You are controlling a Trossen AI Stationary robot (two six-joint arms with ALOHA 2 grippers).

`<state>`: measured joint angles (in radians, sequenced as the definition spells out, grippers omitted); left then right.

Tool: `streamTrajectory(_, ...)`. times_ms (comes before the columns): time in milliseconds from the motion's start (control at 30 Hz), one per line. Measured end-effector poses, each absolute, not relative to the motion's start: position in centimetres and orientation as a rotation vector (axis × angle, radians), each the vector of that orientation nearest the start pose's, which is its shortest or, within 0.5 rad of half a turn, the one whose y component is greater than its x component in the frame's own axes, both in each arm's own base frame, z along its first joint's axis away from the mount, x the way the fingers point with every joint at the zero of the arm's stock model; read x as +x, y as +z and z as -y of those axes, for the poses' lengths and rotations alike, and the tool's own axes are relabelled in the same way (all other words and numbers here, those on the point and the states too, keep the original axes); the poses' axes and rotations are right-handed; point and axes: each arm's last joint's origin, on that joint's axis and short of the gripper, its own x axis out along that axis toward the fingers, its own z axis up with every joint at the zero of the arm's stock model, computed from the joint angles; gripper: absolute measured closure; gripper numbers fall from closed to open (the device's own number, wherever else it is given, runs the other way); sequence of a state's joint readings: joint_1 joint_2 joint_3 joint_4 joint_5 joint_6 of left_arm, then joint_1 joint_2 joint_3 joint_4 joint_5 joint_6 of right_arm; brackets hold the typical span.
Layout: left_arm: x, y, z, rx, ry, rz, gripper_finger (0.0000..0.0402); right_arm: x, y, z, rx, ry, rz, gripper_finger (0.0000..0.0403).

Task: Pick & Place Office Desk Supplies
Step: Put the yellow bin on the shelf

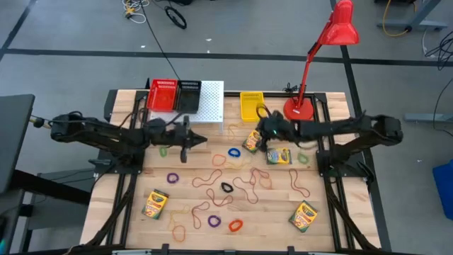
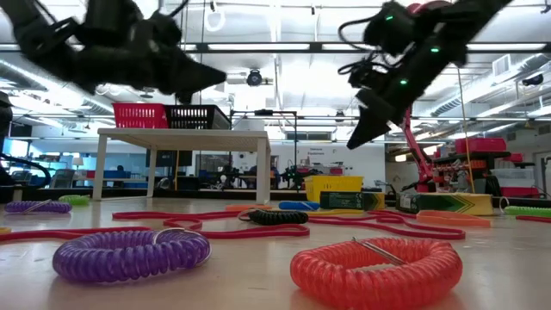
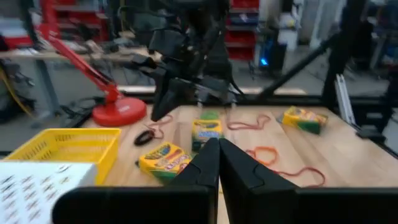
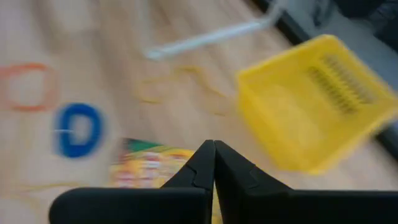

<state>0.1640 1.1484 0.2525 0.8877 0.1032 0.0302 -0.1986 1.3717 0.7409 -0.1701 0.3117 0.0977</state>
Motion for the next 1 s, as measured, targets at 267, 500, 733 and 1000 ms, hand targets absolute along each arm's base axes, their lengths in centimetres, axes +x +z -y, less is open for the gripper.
streamTrajectory(267, 17.5, 16.7, -2.9, 0.009, 0.126, 0.079, 0.0391, 29.3, 20.4, 10.4, -0.115, -0.462, -1.034, 0.0315)
streamTrajectory(500, 16.0, 15.9, -2.9, 0.007, 0.171, 0.101, 0.0391, 30.7, 19.2, 12.1, -0.239, -0.381, -1.167, 0.0285)
streamTrajectory(733, 16.0, 15.6, -2.9, -0.029, 0.203, 0.085, 0.0391, 30.6, 17.8, 13.6, -0.294, -0.375, -1.228, 0.0282)
streamTrajectory(1000, 16.0, 15.6, -2.9, -0.028, 0.201, 0.085, 0.0391, 30.7, 16.4, 14.7, -0.281, -0.353, -1.258, 0.0296)
